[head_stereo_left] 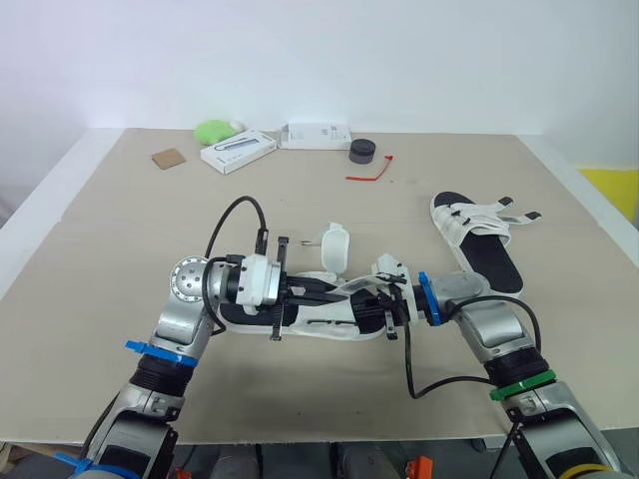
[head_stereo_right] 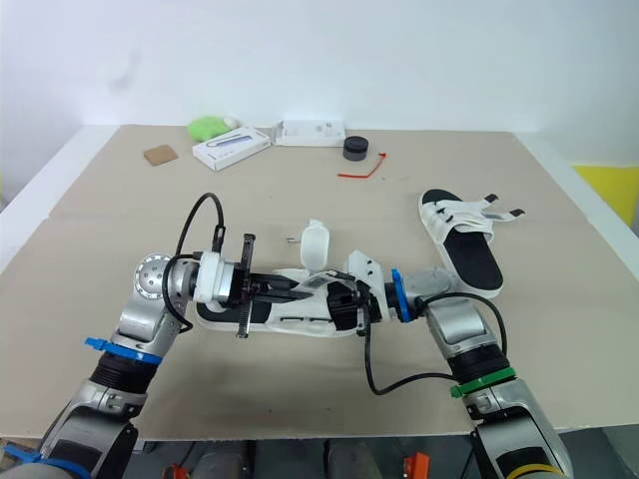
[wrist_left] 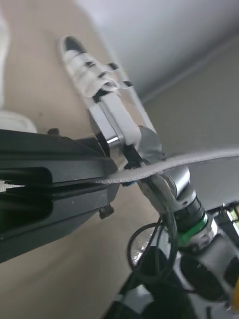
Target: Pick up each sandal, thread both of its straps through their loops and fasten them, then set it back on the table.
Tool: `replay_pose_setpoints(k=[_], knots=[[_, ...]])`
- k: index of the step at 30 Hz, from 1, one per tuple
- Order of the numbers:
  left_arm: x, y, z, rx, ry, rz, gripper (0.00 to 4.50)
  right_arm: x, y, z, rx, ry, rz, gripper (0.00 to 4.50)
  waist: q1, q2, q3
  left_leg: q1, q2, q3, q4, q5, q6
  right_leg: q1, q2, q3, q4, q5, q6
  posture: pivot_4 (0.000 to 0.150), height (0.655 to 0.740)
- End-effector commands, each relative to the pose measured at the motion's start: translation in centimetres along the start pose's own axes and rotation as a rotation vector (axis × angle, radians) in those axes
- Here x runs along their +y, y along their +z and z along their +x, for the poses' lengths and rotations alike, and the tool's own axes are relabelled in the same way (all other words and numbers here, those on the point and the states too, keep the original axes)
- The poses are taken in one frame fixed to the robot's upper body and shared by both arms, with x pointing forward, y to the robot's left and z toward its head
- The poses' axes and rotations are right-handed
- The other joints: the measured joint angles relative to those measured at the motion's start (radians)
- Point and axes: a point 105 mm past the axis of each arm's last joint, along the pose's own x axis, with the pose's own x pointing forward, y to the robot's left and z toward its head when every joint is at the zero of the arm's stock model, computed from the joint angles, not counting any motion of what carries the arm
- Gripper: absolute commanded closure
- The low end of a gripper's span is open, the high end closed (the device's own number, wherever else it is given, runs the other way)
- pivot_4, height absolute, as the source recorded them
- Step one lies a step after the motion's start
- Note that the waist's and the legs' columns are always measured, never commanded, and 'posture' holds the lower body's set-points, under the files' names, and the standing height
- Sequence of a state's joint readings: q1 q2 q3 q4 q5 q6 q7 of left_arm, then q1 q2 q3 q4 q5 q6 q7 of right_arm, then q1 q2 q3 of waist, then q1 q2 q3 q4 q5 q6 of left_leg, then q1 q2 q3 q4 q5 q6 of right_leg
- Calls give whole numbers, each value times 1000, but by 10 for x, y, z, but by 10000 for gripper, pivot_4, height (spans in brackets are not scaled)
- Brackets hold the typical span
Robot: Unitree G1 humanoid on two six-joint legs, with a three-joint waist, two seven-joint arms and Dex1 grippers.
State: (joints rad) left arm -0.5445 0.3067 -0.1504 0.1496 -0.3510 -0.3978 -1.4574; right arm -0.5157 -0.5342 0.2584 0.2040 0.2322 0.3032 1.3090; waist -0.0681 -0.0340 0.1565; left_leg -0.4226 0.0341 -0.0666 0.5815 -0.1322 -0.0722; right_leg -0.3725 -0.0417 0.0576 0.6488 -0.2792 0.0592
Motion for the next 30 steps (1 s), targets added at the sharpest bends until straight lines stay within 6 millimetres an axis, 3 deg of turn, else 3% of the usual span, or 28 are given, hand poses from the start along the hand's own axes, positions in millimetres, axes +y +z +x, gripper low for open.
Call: replay_pose_setpoints(k=[1,3,6,7,12,15,17,20,23,26,30], knots=[[-4,6,-8,13,-73,127,44549,9,-44,6,136,2,141,45000,0,0,0,0,0,1,0,0,0,0,0,0,0,1,1,1500,7400],[-10,5,-13,24,-104,144,44549,9,-44,6,136,4,141,45000,0,1,0,0,2,1,0,-1,2,0,2,0,0,4,2,1500,7400],[-20,5,-18,28,-153,151,35021,10,-44,6,136,7,141,45000,1,1,0,0,6,1,0,-1,3,-1,5,0,0,4,0,1500,7400],[-24,6,-19,31,-172,160,33788,10,-44,6,136,8,142,45000,2,1,0,0,6,1,0,-1,3,-1,6,0,0,4,0,1500,7400],[-41,5,-33,89,-218,153,11889,12,-45,7,137,16,145,45000,4,2,0,0,11,5,0,-2,2,-1,8,1,0,5,0,1500,7400],[-37,14,-44,112,-130,27,11889,12,-45,7,139,16,147,45000,5,2,0,0,13,8,0,-3,1,-2,8,2,0,5,-1,1500,7400],[-34,15,-52,154,-60,-146,11889,11,-46,8,140,16,148,45000,5,2,1,0,14,8,0,-4,1,-4,8,2,0,5,-1,1500,7400],[-43,17,-64,228,40,-623,11889,11,-46,8,141,17,150,45000,2,3,2,1,15,9,0,-5,0,-5,8,1,0,4,-1,1500,7400],[-63,31,-63,205,56,-1071,11889,11,-46,9,139,20,153,45000,2,3,4,1,16,9,0,-7,-3,-6,8,1,0,4,-2,1500,7400],[-80,33,-57,205,73,-1282,11889,12,-46,10,136,24,155,45000,3,3,4,1,16,10,0,-8,-4,-7,6,-1,0,3,-1,1500,7400],[-99,12,-51,314,153,-1415,11889,14,-45,10,135,29,158,45000,5,2,3,1,16,11,0,-9,-5,-8,6,-1,0,3,-1,1500,7400]])
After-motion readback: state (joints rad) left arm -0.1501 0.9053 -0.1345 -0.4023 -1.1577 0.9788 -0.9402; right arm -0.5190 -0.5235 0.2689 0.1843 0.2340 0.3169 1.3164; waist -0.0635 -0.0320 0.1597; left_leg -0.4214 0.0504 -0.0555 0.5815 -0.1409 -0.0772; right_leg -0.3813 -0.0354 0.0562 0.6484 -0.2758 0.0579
